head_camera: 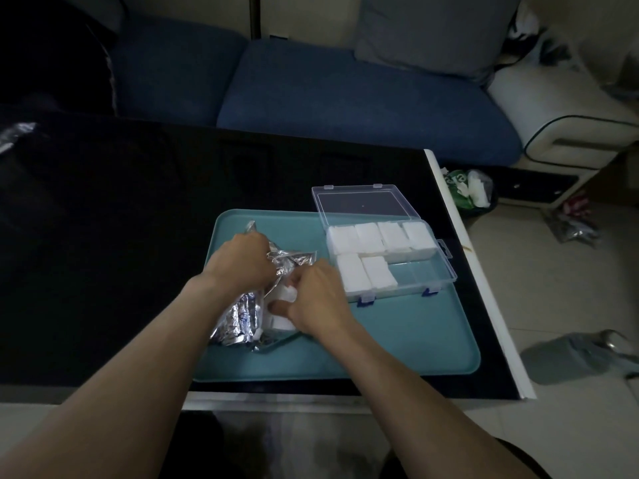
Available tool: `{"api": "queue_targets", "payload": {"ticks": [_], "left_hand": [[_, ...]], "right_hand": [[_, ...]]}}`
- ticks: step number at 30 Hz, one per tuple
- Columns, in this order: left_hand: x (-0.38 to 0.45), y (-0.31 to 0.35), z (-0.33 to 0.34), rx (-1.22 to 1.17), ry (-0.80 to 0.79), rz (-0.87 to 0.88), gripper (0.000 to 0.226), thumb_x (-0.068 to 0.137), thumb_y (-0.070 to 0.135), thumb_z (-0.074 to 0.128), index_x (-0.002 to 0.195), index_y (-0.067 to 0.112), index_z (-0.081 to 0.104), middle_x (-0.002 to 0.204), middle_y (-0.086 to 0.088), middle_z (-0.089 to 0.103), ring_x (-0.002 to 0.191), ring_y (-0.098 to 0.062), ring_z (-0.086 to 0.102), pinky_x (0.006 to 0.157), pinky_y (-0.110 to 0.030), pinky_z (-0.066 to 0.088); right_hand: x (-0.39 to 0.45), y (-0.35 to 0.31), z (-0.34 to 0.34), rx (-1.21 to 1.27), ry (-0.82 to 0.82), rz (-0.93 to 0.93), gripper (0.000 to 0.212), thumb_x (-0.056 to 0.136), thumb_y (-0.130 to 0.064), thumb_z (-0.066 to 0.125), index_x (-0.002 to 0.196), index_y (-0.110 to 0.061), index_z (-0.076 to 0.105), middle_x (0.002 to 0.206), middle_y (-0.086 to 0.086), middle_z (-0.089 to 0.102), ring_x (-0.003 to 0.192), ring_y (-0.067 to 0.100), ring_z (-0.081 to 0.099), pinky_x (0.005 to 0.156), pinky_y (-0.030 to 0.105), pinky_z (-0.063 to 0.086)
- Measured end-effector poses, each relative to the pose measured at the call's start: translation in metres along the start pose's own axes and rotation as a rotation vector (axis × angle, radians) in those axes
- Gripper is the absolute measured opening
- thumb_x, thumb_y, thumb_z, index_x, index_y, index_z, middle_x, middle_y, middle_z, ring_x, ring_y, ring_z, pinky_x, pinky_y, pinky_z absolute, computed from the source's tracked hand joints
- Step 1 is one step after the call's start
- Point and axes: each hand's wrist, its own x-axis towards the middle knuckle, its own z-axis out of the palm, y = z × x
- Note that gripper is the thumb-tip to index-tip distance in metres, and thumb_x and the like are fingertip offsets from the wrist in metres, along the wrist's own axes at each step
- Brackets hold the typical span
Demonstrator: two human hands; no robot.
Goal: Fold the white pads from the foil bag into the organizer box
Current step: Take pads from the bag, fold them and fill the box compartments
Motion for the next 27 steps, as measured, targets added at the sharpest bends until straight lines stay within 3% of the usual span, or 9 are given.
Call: {"api": "queue_targets", "payload": {"ticks": [6, 8, 10, 14, 17, 19, 21, 24, 27], "left_hand": [[0.0, 0.004, 0.0, 0.045, 0.013, -0.007, 0.011, 0.083, 0.005, 0.052, 0.09, 0.008, 0.06, 0.089, -0.008, 0.061, 0.073, -0.025, 0.061, 0.068, -0.037, 0.055], [0.001, 0.004, 0.0, 0.061, 0.021, -0.007, 0.015, 0.085, 0.005, 0.051, 0.096, 0.008, 0.06, 0.094, -0.009, 0.06, 0.075, -0.025, 0.058, 0.067, -0.034, 0.05], [0.002, 0.005, -0.001, 0.077, 0.03, -0.015, 0.02, 0.087, 0.005, 0.052, 0.105, 0.01, 0.059, 0.102, -0.012, 0.063, 0.079, -0.025, 0.056, 0.069, -0.034, 0.05], [0.001, 0.007, -0.003, 0.038, -0.004, -0.041, 0.024, 0.087, 0.007, 0.052, 0.11, 0.011, 0.059, 0.11, -0.012, 0.063, 0.087, -0.026, 0.058, 0.075, -0.037, 0.052], [-0.001, 0.012, -0.007, 0.025, -0.047, -0.058, 0.024, 0.083, 0.011, 0.054, 0.106, 0.011, 0.06, 0.111, -0.01, 0.063, 0.097, -0.028, 0.061, 0.084, -0.04, 0.054], [-0.006, 0.017, -0.011, 0.016, -0.042, -0.041, 0.023, 0.083, 0.013, 0.055, 0.105, 0.01, 0.06, 0.109, -0.011, 0.064, 0.094, -0.026, 0.059, 0.085, -0.039, 0.053], [-0.012, 0.025, -0.016, -0.004, -0.016, 0.027, 0.031, 0.085, 0.017, 0.056, 0.116, 0.011, 0.056, 0.114, -0.011, 0.062, 0.101, -0.026, 0.057, 0.088, -0.039, 0.051], [-0.023, 0.041, -0.023, -0.144, 0.05, 0.246, 0.057, 0.084, 0.017, 0.062, 0.138, 0.015, 0.046, 0.136, -0.008, 0.049, 0.129, -0.026, 0.041, 0.106, -0.038, 0.038], [-0.035, 0.058, -0.024, -0.343, -0.009, 0.396, 0.064, 0.082, 0.022, 0.066, 0.142, 0.024, 0.044, 0.14, 0.003, 0.042, 0.134, -0.012, 0.034, 0.105, -0.021, 0.029]], "right_hand": [[-0.006, -0.001, -0.011, 0.147, 0.006, -0.049, 0.016, 0.08, -0.029, 0.082, 0.081, -0.02, 0.069, 0.082, -0.003, 0.069, 0.078, 0.014, 0.061, 0.075, 0.029, 0.051], [-0.008, 0.001, -0.019, 0.225, 0.011, -0.033, 0.02, 0.081, -0.024, 0.081, 0.075, -0.024, 0.062, 0.065, -0.011, 0.059, 0.06, 0.003, 0.053, 0.061, 0.022, 0.042], [-0.009, 0.005, -0.029, 0.31, 0.02, 0.002, 0.023, 0.081, -0.021, 0.081, 0.073, -0.026, 0.06, 0.059, -0.011, 0.059, 0.055, 0.001, 0.058, 0.053, 0.016, 0.04], [-0.01, 0.015, -0.052, 0.638, -0.014, 0.096, 0.021, 0.082, -0.011, 0.081, 0.078, -0.017, 0.062, 0.059, 0.002, 0.069, 0.052, 0.02, 0.071, 0.05, 0.023, 0.05], [-0.012, 0.024, -0.067, 0.736, -0.035, 0.123, 0.02, 0.08, -0.008, 0.083, 0.08, -0.012, 0.064, 0.063, 0.002, 0.068, 0.052, 0.023, 0.069, 0.06, 0.04, 0.06], [-0.015, 0.03, -0.078, 0.714, -0.049, 0.149, 0.02, 0.078, -0.011, 0.085, 0.08, -0.013, 0.066, 0.067, 0.0, 0.068, 0.048, 0.02, 0.067, 0.054, 0.034, 0.056], [-0.018, 0.04, -0.091, 0.673, -0.055, 0.142, 0.02, 0.077, -0.015, 0.087, 0.082, -0.013, 0.067, 0.075, 0.005, 0.073, 0.044, 0.019, 0.063, 0.049, 0.029, 0.05], [-0.021, 0.057, -0.108, 0.662, -0.057, 0.077, 0.024, 0.075, -0.015, 0.088, 0.085, -0.006, 0.068, 0.081, 0.009, 0.076, 0.053, 0.034, 0.065, 0.053, 0.035, 0.054], [-0.025, 0.068, -0.116, 0.698, -0.09, 0.031, 0.027, 0.073, -0.014, 0.089, 0.087, -0.004, 0.068, 0.08, 0.007, 0.074, 0.064, 0.036, 0.068, 0.055, 0.035, 0.055]]}}
